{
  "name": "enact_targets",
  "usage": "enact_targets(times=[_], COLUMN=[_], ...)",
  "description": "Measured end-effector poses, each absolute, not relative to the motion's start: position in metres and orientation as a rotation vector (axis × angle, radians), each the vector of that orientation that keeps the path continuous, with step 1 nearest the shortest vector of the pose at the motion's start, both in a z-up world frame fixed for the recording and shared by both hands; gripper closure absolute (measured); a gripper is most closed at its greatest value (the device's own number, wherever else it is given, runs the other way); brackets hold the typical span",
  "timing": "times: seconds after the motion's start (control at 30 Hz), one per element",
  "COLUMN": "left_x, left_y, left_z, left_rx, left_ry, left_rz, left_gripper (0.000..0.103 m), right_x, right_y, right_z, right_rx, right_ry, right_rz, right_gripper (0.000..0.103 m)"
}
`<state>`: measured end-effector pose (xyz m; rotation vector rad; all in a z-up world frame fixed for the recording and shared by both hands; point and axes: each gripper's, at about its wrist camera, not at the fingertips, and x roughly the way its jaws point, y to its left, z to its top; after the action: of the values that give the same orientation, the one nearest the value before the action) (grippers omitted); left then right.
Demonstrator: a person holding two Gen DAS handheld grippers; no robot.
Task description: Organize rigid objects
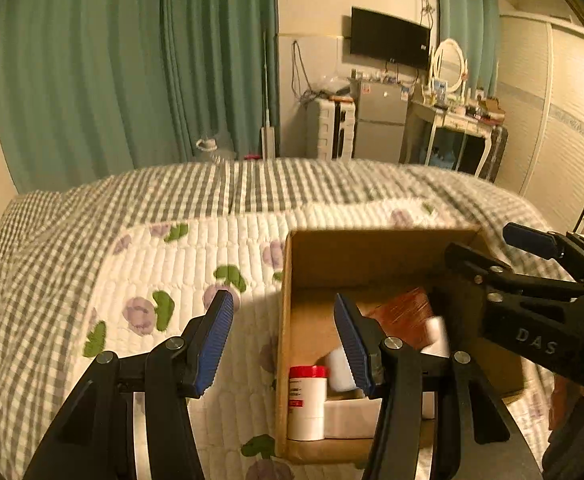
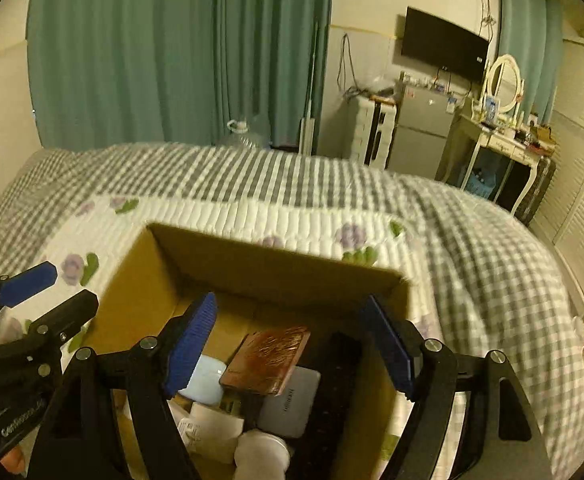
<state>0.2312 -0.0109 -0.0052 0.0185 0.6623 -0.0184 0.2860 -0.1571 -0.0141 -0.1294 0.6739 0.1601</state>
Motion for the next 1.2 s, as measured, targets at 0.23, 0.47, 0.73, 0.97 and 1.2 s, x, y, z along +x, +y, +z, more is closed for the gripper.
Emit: enact_targets(times=[0.23, 0.47, 0.73, 0.97, 1.2], left_x=[0.182, 0.128, 0.101, 0.088, 0.083], left_y=[-0.025, -0.031, -0.02, -0.019, -0.016], left_z=[0.071, 0.107, 0.071, 0.033, 0.024], left_rx=[0.03, 0.057, 0.051, 0.072, 0.068], left_ry=[0.524, 0.435, 0.452, 0.437, 0.419], left_rz=[-0.047, -0.029, 0.003, 0.021, 0.009], left_gripper=[0.048, 0.01, 0.003, 0.003, 0.003], right_x=[0.231, 0.158, 0.107, 0.102, 0.096], right_y=[-0.172, -0.176, -0.201, -0.201, -0.209], right_z=[0.066, 0.106, 0.079, 0.043, 0.02], right_rx=[-0.173, -0.224, -0.042, -0.011, 0.001], right_ry=[0.528, 0.432, 0.461, 0.435, 0.414], right_rz=[0.114, 0.073, 0.061, 0.054, 0.033], right_gripper=[0.027, 0.008, 0.0, 0.0, 0.0])
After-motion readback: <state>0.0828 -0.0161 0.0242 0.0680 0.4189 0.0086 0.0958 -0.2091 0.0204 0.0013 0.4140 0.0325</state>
